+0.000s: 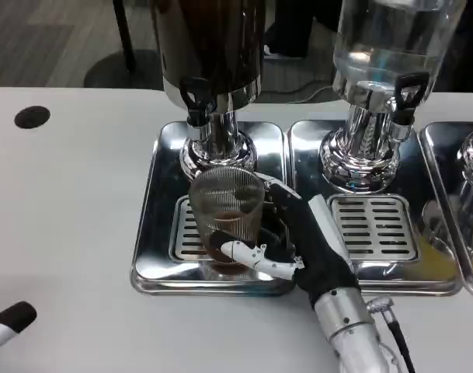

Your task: Grasp the cup under the faucet to collect the drink, then remove the cup.

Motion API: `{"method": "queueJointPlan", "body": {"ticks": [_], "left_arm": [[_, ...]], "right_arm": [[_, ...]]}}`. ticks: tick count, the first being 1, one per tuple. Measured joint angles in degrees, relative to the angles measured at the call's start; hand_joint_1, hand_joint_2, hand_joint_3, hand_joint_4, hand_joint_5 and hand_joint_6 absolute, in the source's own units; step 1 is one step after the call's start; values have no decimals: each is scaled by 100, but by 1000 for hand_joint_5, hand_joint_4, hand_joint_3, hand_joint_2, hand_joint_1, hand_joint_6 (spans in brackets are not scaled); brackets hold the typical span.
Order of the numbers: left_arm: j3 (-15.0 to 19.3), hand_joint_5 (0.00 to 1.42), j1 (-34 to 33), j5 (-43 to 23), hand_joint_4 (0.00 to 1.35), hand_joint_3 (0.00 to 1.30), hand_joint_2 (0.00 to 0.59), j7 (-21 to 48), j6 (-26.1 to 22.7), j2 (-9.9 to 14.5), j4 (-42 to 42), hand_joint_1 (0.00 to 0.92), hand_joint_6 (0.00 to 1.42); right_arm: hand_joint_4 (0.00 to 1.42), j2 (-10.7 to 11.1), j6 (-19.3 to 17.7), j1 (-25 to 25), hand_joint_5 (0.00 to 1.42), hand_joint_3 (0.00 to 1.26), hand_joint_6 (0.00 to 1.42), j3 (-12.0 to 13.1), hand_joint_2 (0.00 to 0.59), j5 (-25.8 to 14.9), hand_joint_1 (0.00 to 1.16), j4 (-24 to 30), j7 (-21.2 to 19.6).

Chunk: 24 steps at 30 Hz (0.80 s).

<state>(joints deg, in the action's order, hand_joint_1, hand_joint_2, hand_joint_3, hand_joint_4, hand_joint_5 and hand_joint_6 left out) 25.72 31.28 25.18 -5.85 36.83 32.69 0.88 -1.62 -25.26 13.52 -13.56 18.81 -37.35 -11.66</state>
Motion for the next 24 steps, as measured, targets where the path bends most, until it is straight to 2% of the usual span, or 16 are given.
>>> {"method": "queueJointPlan", "body": {"ticks": [10,20,24], "left_arm": [[-16,0,0,10,0,0,41,0,1,-7,2,0,0],[-21,0,-2,18,0,0,41,-1,1,-17,8,0,0],[-88,0,-21,29,0,0,41,-1,0,-19,22,0,0]], "right_arm": [[368,11,340,-282,379,286,232,-50,219,17,808,590,101],[379,33,403,-379,379,291,236,-71,219,19,808,845,141],[393,130,404,-534,395,299,244,-52,236,13,805,952,183]]}}
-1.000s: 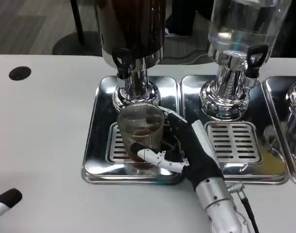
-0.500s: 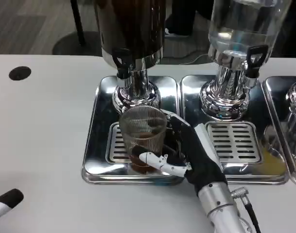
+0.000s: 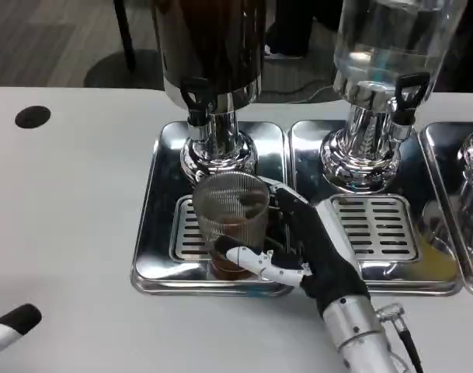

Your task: Grasp the cup under the faucet to collect the drink, then remove the cup.

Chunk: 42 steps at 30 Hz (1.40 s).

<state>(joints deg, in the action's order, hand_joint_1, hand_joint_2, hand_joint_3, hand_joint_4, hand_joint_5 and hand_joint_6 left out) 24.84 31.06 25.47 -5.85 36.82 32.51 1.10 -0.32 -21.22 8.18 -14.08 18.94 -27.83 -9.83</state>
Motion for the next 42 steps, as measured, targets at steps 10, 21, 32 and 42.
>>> {"method": "queueJointPlan", "body": {"ticks": [10,21,32,42], "left_arm": [[-103,0,-29,8,0,0,41,0,-50,-2,-5,0,0],[-148,0,-48,162,0,0,41,0,-105,-3,-38,0,0],[-164,0,-135,191,0,0,41,0,-159,-6,-79,0,0],[-245,0,-164,206,0,0,41,0,-211,-6,-95,0,0]], "right_arm": [[398,78,0,-189,396,299,258,64,237,-35,804,300,44],[398,132,0,-437,396,299,261,186,239,-64,808,605,99],[413,223,-8,-718,405,307,264,232,240,-96,810,819,157],[413,367,-57,-1196,411,311,265,284,240,-247,810,1249,213]]}}
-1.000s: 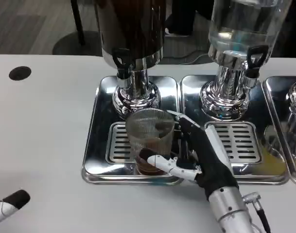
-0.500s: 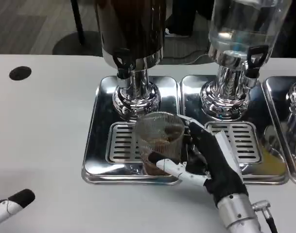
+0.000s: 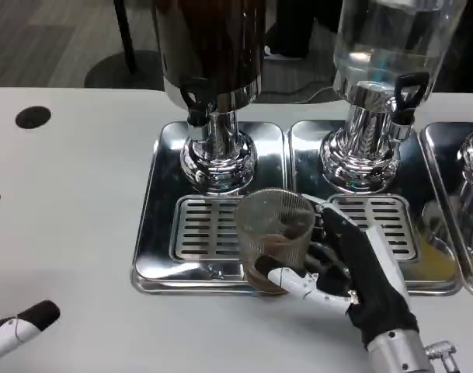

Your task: Grasp the cup under the faucet to collect the drink, then remove the cup.

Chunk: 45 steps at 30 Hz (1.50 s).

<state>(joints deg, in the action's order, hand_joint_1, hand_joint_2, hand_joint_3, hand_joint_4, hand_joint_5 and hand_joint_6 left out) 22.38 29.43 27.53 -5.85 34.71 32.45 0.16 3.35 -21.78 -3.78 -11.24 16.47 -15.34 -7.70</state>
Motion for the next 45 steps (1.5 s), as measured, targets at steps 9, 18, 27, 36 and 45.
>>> {"method": "queueJointPlan", "body": {"ticks": [9,18,27,36,45], "left_arm": [[-60,0,-54,4,0,0,41,1,-98,2,-71,0,0],[-64,0,-75,5,0,0,41,1,-137,3,-109,0,0],[-64,0,-79,5,0,0,41,1,-176,6,-141,0,0],[-72,0,-95,8,0,0,41,2,-207,12,-176,0,0],[-73,0,-98,8,0,0,41,4,-243,15,-197,0,0]], "right_arm": [[413,78,-110,-342,412,312,266,54,240,-44,810,424,65],[418,125,-209,-613,413,320,266,73,240,-94,810,730,120],[429,175,-556,-852,413,326,267,130,238,-235,804,824,193],[430,190,-868,-964,429,334,267,249,239,-324,806,760,222],[435,193,-1130,-1031,430,339,280,335,240,-349,808,650,246]]}}
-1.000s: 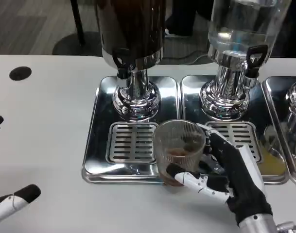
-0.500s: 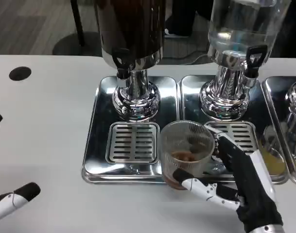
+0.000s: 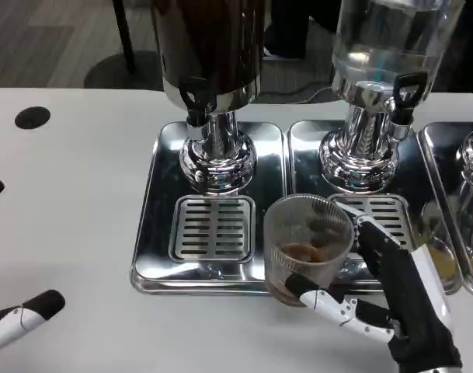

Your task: Grasp the cup under the faucet to collect the drink, then remove the cup.

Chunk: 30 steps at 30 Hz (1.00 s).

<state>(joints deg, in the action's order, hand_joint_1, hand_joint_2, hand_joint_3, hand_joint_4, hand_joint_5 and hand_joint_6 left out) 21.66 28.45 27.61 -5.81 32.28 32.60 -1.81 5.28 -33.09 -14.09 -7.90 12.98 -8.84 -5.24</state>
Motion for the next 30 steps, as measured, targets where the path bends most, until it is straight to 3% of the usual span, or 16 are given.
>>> {"method": "queueJointPlan", "body": {"ticks": [9,30], "left_arm": [[-29,0,-11,4,0,0,41,4,-12,0,-53,0,0],[-28,0,8,3,0,0,41,6,-44,0,-163,0,0]], "right_arm": [[438,28,-131,-16,436,343,282,89,240,-2,809,-290,14],[444,32,-870,50,448,357,303,223,240,-83,810,-1144,25]]}}
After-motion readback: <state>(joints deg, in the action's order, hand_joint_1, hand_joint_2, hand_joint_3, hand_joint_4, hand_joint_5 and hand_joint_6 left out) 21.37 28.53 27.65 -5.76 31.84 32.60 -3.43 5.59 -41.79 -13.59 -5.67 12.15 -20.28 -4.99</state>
